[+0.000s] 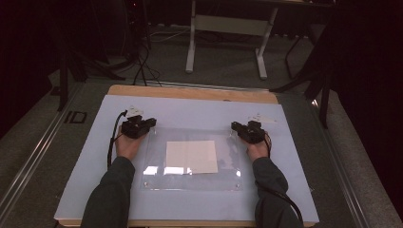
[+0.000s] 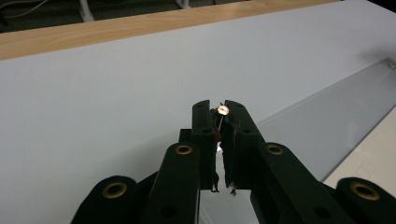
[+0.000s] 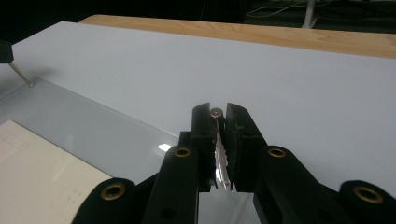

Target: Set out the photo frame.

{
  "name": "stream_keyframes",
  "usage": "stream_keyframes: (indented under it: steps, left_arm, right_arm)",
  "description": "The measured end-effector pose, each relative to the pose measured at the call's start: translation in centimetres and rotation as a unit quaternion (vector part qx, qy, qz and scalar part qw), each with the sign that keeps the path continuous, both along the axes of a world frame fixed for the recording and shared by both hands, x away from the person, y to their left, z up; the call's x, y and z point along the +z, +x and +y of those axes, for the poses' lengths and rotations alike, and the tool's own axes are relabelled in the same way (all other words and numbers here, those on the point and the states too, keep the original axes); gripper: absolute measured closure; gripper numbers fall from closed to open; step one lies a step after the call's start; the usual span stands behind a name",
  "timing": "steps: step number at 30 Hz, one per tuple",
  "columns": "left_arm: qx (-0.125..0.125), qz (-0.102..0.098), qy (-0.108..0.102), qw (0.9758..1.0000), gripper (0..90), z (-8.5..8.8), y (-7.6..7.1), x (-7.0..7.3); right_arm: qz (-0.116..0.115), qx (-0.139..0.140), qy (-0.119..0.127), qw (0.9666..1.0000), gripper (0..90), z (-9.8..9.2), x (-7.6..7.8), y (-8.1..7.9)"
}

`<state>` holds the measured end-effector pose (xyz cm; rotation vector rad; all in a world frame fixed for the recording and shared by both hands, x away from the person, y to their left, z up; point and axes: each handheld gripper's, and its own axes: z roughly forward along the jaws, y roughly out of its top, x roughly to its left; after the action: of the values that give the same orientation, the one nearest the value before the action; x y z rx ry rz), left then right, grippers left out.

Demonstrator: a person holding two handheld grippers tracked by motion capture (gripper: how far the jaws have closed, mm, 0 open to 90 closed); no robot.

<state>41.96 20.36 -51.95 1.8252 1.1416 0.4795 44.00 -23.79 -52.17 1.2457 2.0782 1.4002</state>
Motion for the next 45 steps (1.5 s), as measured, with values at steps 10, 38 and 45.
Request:
stream_keyframes:
  steps: [10, 38, 45]
  left_arm:
    - [0.002, 0.020, -0.003, 0.9998, 84.2, 0.0, 0.5, 0.3]
    - [0.002, 0.069, -0.052, 0.9963, 83.8, 0.6, 2.4, 0.0]
    - [0.004, 0.088, -0.044, 0.9951, 84.2, 0.5, 2.9, 0.3]
  right_arm:
    - [0.009, -0.001, -0.001, 1.0000, 83.0, 0.1, 0.1, 0.3]
    - [0.099, 0.000, 0.014, 0.9950, 82.4, 0.3, -0.4, 2.7]
    - [0.098, -0.007, 0.015, 0.9950, 82.5, 0.4, -0.5, 2.7]
